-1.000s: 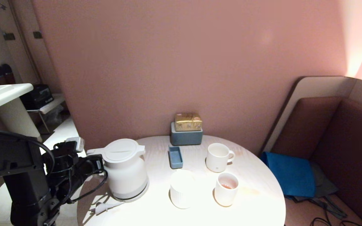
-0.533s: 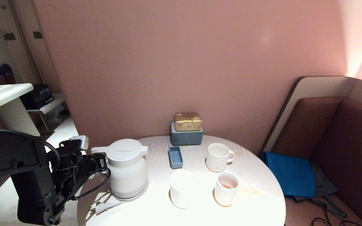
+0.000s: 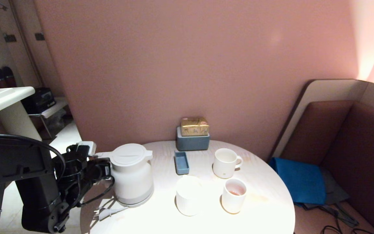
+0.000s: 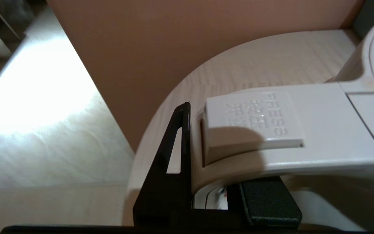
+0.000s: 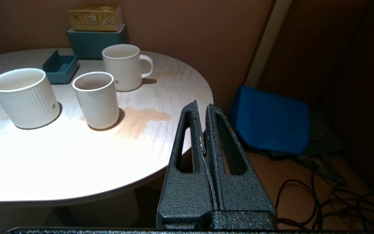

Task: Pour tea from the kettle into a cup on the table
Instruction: Put down the kettle on the table

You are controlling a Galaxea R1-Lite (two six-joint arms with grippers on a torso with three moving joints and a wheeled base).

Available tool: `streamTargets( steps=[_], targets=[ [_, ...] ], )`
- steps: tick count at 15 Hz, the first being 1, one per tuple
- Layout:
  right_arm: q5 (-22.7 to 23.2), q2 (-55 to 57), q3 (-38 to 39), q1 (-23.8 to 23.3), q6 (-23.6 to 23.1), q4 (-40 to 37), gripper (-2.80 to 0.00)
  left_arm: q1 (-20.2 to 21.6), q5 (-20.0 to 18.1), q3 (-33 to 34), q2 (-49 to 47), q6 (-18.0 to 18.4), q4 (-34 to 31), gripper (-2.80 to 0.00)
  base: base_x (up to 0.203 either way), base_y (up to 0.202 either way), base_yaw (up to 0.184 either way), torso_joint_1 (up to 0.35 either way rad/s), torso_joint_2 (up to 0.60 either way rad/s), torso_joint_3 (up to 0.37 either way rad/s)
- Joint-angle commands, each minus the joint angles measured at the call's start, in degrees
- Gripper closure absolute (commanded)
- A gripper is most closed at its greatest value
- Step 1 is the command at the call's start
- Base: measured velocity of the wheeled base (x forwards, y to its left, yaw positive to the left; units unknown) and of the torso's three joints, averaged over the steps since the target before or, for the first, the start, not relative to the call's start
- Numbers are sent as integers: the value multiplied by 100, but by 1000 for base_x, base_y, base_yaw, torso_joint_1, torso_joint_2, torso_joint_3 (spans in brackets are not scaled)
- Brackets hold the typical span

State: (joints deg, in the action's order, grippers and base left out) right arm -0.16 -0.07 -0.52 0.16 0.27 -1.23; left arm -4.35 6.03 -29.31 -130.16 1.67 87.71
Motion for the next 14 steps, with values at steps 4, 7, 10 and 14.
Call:
streamTargets(
  steps=[4,7,10,14],
  targets=[
    [-2,7,0,2,0,-1,0,-31,3,-163,-384,-69,224,0,0,0,0,0,0,0],
    [-2,7,0,2,0,-1,0,-31,4,-165,-254,-62,224,0,0,0,0,0,0,0],
    [-2,7,0,2,0,-1,0,-39,4,-101,-116,-71,224,-280,0,0,0,0,0,0],
    [-2,7,0,2,0,-1,0,-40,4,41,43,-88,224,-280,0,0,0,0,0,0]
  ],
)
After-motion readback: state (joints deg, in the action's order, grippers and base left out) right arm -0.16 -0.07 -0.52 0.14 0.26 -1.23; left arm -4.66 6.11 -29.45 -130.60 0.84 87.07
